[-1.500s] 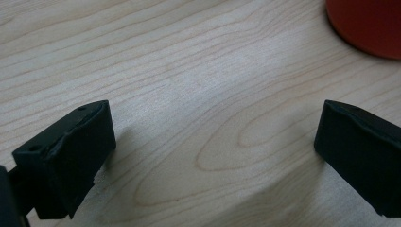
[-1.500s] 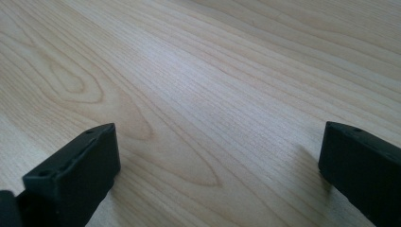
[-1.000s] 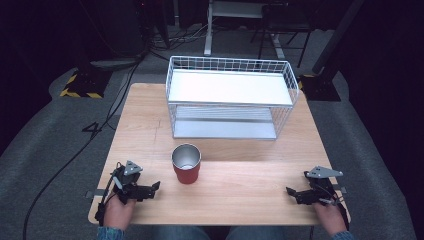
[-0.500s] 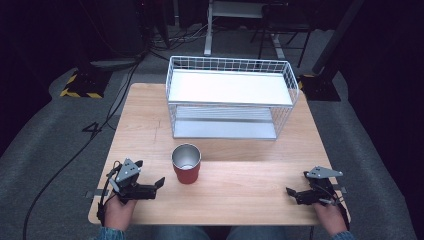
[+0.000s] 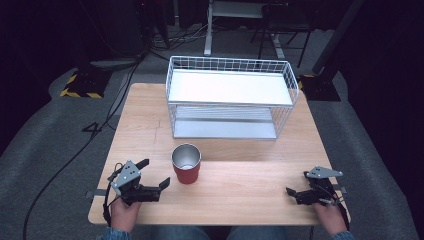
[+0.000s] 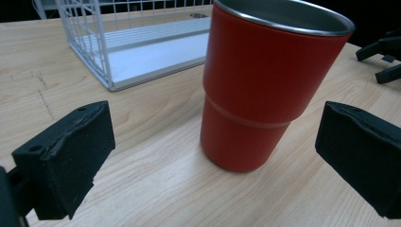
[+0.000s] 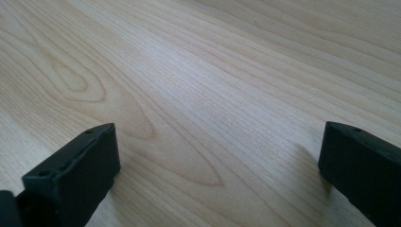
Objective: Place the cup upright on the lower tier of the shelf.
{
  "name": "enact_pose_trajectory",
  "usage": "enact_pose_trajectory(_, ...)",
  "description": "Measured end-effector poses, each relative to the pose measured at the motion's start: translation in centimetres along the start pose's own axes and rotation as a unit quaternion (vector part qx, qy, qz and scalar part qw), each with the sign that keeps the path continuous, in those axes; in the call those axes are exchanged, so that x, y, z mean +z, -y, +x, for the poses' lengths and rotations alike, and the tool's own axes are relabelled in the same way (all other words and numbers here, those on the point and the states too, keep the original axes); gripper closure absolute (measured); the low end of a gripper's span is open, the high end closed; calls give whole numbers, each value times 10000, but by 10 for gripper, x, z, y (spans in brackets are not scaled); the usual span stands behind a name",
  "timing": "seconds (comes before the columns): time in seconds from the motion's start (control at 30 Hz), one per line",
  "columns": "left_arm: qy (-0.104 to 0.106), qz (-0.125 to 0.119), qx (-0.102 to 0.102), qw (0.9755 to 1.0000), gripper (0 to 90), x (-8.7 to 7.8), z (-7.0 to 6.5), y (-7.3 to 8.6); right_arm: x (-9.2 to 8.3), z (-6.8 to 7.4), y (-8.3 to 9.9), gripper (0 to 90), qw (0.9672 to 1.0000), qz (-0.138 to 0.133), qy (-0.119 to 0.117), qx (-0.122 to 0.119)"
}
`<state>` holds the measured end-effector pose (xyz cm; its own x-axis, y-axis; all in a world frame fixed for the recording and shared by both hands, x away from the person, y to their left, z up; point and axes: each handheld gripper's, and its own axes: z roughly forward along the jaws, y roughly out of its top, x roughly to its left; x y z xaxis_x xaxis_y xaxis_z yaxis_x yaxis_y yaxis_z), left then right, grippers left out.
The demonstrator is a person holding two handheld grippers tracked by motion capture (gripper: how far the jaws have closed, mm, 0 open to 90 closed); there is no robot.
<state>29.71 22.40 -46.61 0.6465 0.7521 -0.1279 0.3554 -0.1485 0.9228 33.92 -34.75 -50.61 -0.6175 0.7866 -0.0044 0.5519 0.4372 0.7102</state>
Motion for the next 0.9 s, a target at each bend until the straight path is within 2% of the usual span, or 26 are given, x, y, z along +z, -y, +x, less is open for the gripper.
enact_pose_trajectory(0.13, 78, -95, -17, 9999, 0, 6, -6, 0, 0, 0, 0, 0, 10000, -2, -2, 0)
enact_pose_trajectory(0.17, 154, -87, -78, 9998, 0, 10, -9, 0, 0, 0, 0, 0, 10000, 1, 4, 0)
enact_pose_trajectory(0.37, 225, 4, -68, 9997, 0, 20, -14, 1, 0, 0, 0, 0, 10000, -4, -6, -2)
enact_pose_trajectory(0.57, 220, 88, -98, 9997, 0, 30, -18, 2, 0, 0, 0, 0, 10000, -1, -34, -14)
enact_pose_trajectory(0.8, 287, 215, -30, 9994, 0, 46, -27, 1, 0, 0, 0, 0, 10000, -6, -33, -21)
enact_pose_trajectory(0.9, 240, 272, 4, 9993, 0, 52, -29, 1, 0, 0, 0, 0, 10000, -5, -34, -19)
